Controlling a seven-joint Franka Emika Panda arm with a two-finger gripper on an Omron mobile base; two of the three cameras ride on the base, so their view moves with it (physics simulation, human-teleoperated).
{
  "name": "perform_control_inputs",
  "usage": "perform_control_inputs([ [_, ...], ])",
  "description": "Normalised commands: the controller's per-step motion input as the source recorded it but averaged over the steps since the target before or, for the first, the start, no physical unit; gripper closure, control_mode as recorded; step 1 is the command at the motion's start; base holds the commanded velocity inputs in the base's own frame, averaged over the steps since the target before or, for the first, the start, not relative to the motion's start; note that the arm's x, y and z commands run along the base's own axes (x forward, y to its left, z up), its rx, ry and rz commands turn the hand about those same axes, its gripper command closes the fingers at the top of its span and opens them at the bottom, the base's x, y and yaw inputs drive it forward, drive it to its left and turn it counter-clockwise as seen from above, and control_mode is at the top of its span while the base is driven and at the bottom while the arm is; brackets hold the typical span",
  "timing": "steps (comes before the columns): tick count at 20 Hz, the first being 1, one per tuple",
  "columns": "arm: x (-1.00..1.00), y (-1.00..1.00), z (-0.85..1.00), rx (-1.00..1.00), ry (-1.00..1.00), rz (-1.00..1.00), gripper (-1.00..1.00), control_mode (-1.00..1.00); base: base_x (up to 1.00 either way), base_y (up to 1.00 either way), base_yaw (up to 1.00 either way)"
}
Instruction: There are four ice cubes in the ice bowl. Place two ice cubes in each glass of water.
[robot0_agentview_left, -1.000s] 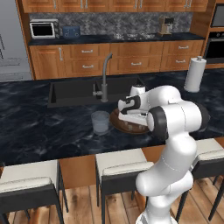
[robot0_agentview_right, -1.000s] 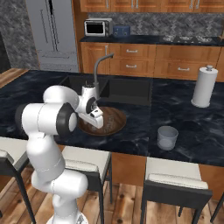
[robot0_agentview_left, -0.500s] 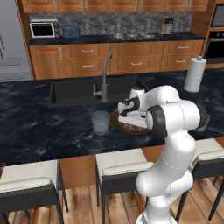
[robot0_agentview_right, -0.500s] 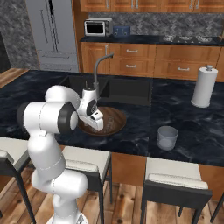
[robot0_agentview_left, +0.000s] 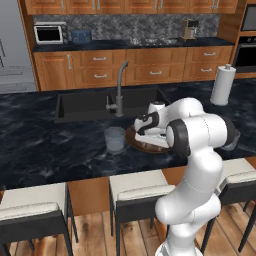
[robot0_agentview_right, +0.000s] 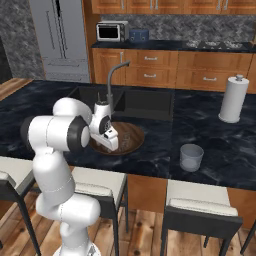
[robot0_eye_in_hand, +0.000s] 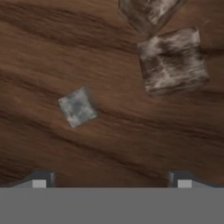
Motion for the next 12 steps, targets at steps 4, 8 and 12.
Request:
perform_control_inputs([
  [4, 0.10, -0.02, -0.07, 0.00, 0.00, 0.00, -1.00, -1.00, 0.00, 0.00, 0.00],
  [8, 0.14, -0.11, -0.05, 0.00, 0.00, 0.00, -1.00, -1.00, 0.00, 0.00, 0.00],
  [12, 0.18, -0.15, 0.00, 0.00, 0.00, 0.00, -1.00, -1.00, 0.00, 0.00, 0.00],
])
